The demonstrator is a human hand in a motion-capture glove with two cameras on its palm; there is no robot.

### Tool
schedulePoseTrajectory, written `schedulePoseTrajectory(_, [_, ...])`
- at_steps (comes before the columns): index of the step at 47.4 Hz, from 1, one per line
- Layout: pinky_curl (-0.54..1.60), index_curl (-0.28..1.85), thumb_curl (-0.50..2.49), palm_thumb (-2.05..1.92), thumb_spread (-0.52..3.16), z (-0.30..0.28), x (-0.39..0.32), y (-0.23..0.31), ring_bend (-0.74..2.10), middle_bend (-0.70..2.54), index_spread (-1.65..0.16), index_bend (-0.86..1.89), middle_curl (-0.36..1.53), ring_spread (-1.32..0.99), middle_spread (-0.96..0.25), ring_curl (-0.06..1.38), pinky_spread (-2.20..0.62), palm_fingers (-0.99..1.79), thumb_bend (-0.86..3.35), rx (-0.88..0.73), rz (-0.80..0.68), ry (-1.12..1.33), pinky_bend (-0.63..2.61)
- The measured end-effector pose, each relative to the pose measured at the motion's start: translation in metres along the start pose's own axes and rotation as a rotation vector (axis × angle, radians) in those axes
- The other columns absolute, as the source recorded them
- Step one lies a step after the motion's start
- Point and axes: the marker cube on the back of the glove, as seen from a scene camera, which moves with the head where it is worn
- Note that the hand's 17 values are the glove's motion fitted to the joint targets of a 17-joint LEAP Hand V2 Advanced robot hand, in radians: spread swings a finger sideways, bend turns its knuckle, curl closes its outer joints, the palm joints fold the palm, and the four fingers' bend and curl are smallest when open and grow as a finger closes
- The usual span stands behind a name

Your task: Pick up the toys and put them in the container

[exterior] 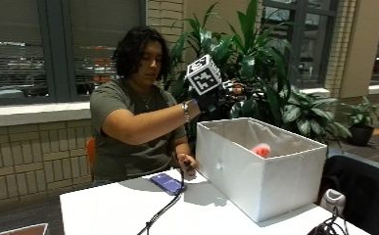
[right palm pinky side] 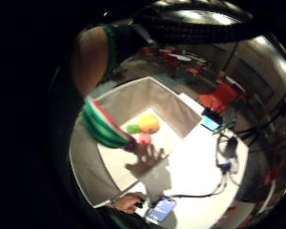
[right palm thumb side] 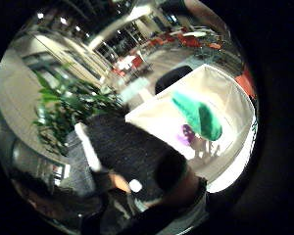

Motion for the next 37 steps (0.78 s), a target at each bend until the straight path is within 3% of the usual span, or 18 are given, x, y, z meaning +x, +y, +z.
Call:
schedulePoseTrajectory(3, [0.47, 0.65, 0.12, -0.22, 1.07, -0.023, 0.004, 0.015, 0.73, 0.62, -0.38, 0.30, 0.64, -0.25, -0.22, 0.40, -0.15, -0.19, -0.14, -0.006, 0.033, -0.061, 0.94])
schedulePoseTrajectory(8, [0.41, 0.57, 0.11, -0.17, 1.06, -0.068, 0.016, 0.052, 0.67, 0.54, -0.41, 0.23, 0.58, -0.23, -0.20, 0.32, -0.07, -0.04, -0.11, 0.004, 0.061, -0.005, 0.87])
schedulePoseTrajectory(13, [0.38, 0.54, 0.11, -0.14, 1.09, -0.095, 0.027, 0.107, 0.69, 0.52, -0.43, 0.21, 0.56, -0.23, -0.18, 0.31, -0.03, 0.07, -0.09, 0.012, 0.002, 0.215, 0.84])
schedulePoseTrajectory(18, [0.36, 0.52, 0.11, -0.13, 1.10, -0.111, 0.062, 0.154, 0.73, 0.51, -0.43, 0.19, 0.54, -0.24, -0.18, 0.31, -0.01, 0.14, -0.09, 0.051, 0.094, 0.443, 0.81])
schedulePoseTrajectory(25, [0.35, 0.51, 0.11, -0.11, 1.11, -0.107, 0.112, 0.211, 0.73, 0.51, -0.44, 0.19, 0.53, -0.24, -0.19, 0.31, 0.00, 0.16, -0.08, -0.010, 0.269, 0.449, 0.78])
schedulePoseTrajectory(37, [0.33, 0.51, 0.13, -0.08, 1.15, -0.081, 0.162, 0.249, 0.68, 0.47, -0.43, 0.22, 0.49, -0.24, -0.19, 0.29, 0.01, 0.19, -0.06, -0.064, 0.386, 0.455, 0.73])
